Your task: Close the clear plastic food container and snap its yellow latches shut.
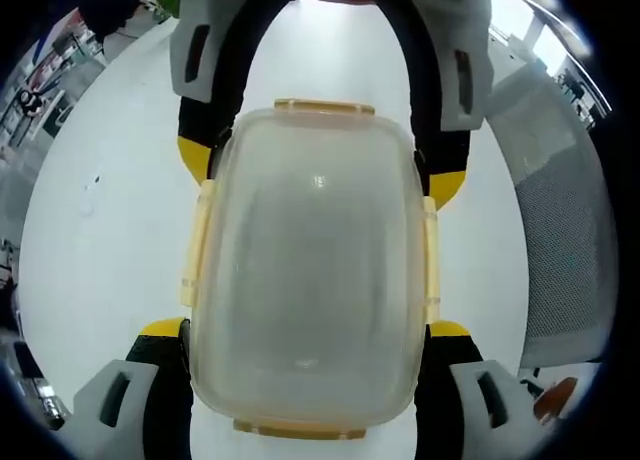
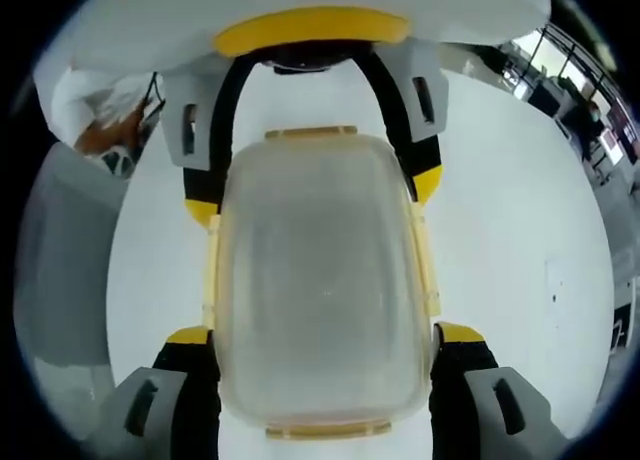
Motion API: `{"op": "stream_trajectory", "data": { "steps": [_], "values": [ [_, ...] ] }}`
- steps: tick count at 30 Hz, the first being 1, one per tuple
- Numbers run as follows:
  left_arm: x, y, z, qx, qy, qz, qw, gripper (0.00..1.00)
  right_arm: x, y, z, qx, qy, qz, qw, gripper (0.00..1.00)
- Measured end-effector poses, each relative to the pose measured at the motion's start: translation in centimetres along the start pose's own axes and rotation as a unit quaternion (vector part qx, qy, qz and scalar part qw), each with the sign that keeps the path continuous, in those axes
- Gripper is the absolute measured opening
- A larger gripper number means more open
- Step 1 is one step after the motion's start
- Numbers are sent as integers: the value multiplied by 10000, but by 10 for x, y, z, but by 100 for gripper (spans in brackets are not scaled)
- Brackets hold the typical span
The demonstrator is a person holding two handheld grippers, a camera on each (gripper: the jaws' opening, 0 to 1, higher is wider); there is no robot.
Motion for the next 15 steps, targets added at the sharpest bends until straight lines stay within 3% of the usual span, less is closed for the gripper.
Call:
{"op": "stream_trajectory", "data": {
  "steps": [15],
  "values": [
    [0,2,1,44,-15,-20,10000,94,-1,-1,-1,30,40,-8,10000,88]
  ]
}}
Point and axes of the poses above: the point that each gripper's makers call its tool centre point, and the gripper's own axes: x roughly backward along the fingers, y roughly to its left, z roughly out of its underside, the point moved 9 cm from there along x, roughly backward along the fingers, and after that the axes turned 12 degrees about -x, right-handed, at the moved point
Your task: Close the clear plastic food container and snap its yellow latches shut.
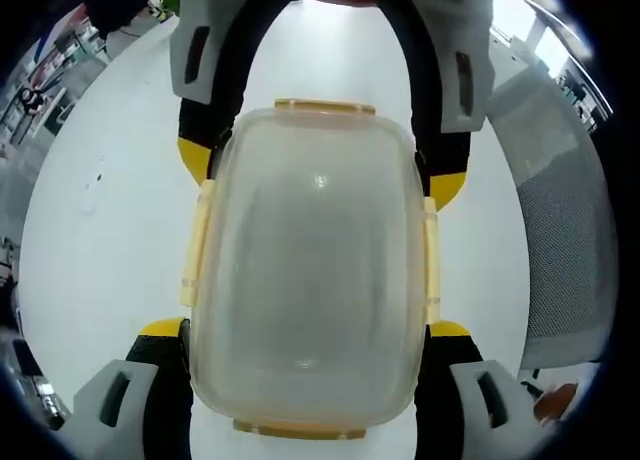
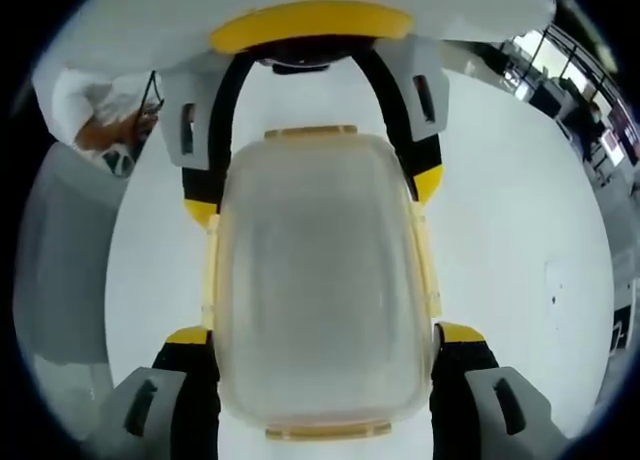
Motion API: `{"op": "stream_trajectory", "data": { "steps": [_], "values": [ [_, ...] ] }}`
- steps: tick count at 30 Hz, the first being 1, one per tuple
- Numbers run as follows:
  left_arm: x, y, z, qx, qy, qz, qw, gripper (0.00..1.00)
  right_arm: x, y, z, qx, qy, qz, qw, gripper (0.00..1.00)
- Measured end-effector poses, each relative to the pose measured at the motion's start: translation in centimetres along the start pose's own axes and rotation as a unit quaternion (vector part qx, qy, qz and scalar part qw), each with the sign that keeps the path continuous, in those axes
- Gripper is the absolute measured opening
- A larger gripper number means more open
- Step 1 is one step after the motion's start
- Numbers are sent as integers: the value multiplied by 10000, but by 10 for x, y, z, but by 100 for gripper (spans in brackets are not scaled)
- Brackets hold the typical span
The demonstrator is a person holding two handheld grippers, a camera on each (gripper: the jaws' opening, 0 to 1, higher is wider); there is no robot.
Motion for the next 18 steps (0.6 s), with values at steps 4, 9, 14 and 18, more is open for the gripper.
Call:
{"op": "stream_trajectory", "data": {
  "steps": [4,9,14,18],
  "values": [
    [0,0,0,-2,12,4,10000,94,1,0,1,-4,3,7,10000,88],
    [0,1,-1,-26,72,37,10000,94,2,0,0,-1,-4,-1,10000,88],
    [1,1,-2,-54,101,46,9999,94,3,-1,1,13,-55,-7,10000,88],
    [0,1,-2,-50,101,46,9999,94,3,0,1,47,-37,11,10000,88]
  ]
}}
Point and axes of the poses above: the point that each gripper's makers call its tool centre point, and the gripper's own axes: x roughly backward along the fingers, y roughly to its left, z roughly out of its underside, the point moved 9 cm from there along x, roughly backward along the fingers, and after that the axes turned 12 degrees about -x, right-handed, at the moved point
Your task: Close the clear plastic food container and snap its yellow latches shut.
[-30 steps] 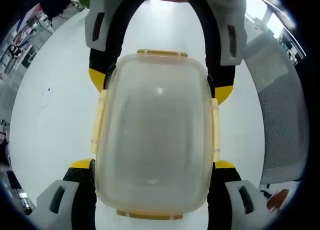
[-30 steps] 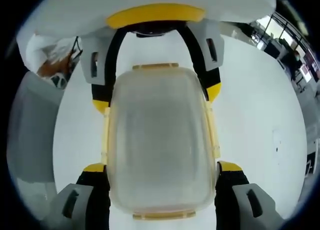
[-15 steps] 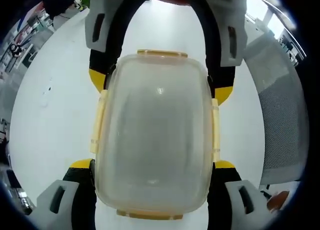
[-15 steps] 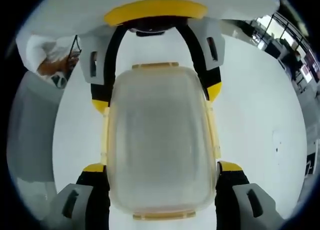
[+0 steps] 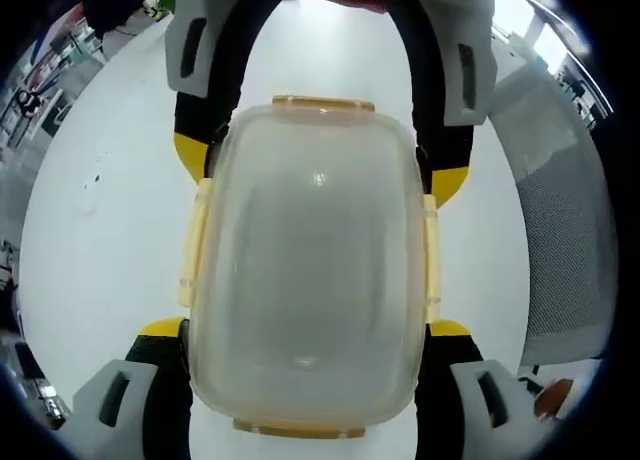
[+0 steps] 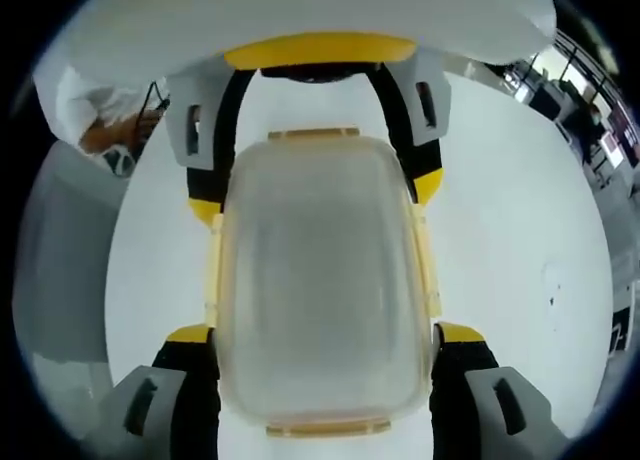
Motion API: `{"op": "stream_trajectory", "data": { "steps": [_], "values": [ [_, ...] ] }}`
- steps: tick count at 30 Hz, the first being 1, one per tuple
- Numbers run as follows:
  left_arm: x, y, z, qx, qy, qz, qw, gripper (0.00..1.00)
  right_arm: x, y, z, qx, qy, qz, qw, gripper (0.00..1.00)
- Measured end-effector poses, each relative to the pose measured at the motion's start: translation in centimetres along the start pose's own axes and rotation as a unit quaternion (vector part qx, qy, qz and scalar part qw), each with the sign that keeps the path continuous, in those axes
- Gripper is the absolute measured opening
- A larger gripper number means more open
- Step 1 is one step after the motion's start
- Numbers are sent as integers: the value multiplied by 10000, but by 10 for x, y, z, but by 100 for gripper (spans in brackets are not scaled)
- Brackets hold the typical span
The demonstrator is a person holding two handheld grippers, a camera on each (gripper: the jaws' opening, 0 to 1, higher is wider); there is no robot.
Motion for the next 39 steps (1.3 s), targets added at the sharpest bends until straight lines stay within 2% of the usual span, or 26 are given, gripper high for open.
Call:
{"op": "stream_trajectory", "data": {
  "steps": [7,11,19,21,23,28,33,39],
  "values": [
    [0,-1,0,22,0,5,10000,95,2,1,-1,123,-15,-15,9999,88],
    [4,2,2,22,-35,-79,10000,99,2,4,-2,240,-5,15,9997,90],
    [9,-5,4,-12,-106,10,9999,99,10,5,-3,124,-244,15,9996,96],
    [11,-6,5,58,-183,-50,9998,98,12,6,-1,44,-371,37,9993,96],
    [13,-4,4,227,-343,-244,9989,97,14,7,3,10,-500,97,9987,96],
    [16,-4,4,262,-504,-394,9976,96,15,5,8,-103,-712,158,9973,94],
    [19,-5,9,476,-707,-487,9952,95,18,4,3,-603,-1333,195,9890,94],
    [19,-7,15,706,-1075,-642,9896,95,17,9,6,-657,-1517,244,9859,94]
  ]
}}
Point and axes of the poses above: the point that each gripper's makers call its tool centre point, and the gripper's own axes: x roughly backward along the fingers, y roughly to its left, z roughly out of its underside, the point moved 9 cm from there along x, roughly backward along the fingers, and after that the axes turned 12 degrees about -x, right-handed, at the moved point
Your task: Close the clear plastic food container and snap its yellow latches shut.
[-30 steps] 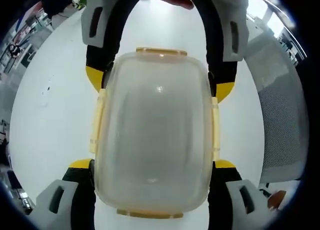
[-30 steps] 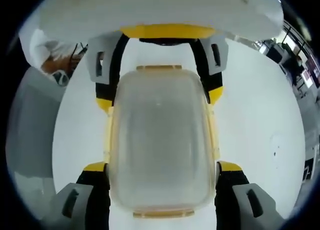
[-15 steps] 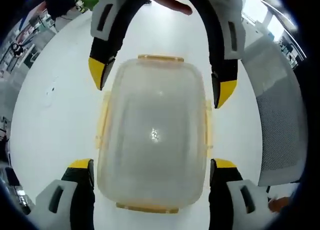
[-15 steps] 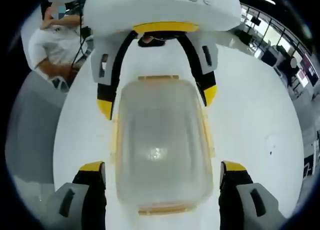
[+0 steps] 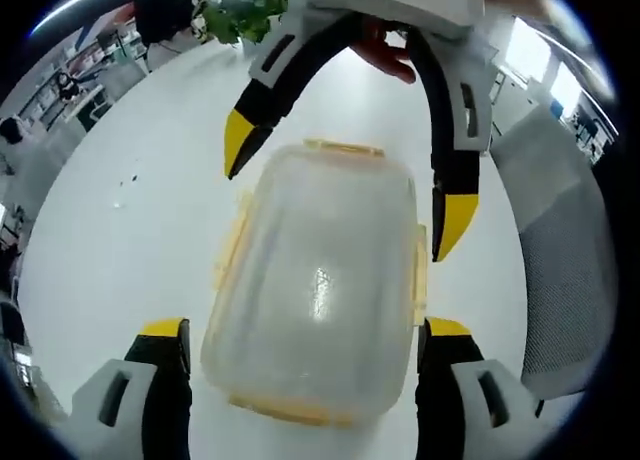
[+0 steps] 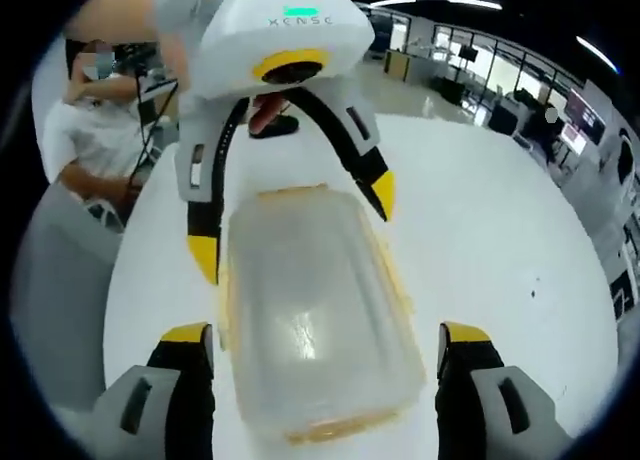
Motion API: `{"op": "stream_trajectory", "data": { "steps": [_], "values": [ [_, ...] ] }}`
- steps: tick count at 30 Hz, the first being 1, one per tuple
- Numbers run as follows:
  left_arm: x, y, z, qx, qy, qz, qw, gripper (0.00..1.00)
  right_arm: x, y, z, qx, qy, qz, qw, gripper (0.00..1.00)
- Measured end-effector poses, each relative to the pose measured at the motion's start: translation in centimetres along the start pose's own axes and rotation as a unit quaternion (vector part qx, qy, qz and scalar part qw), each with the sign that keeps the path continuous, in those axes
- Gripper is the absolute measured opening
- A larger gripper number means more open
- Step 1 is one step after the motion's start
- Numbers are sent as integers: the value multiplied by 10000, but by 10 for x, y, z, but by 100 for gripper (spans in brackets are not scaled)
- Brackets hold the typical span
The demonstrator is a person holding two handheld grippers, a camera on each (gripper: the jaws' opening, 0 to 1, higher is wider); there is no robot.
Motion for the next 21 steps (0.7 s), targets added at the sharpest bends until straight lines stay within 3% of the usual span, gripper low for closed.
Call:
{"op": "stream_trajectory", "data": {
  "steps": [6,9,11,14,18,21],
  "values": [
    [1,-3,1,270,-585,-370,9972,96,3,1,6,-502,-732,280,9957,94],
    [0,-7,3,297,-712,-489,9958,95,3,1,10,-776,-1060,461,9903,95],
    [1,-9,3,317,-867,-664,9935,95,4,4,9,-1100,-1479,427,9819,95],
    [0,-12,5,484,-1194,-916,9874,96,4,6,13,-1151,-1836,743,9734,95],
    [-1,-18,9,607,-1330,-1074,9834,96,4,13,19,-1180,-2033,997,9669,95],
    [0,-21,8,647,-1612,-1218,9772,98,5,15,22,-1275,-2256,1125,9593,96]
  ]
}}
Point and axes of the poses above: the point that each gripper's makers call its tool centre point, and the gripper's own axes: x roughly backward along the fingers, y roughly to its left, z roughly out of its underside, the point moved 9 cm from there along x, roughly backward along the fingers, and after that the axes turned 12 degrees about -x, right-handed, at the moved point
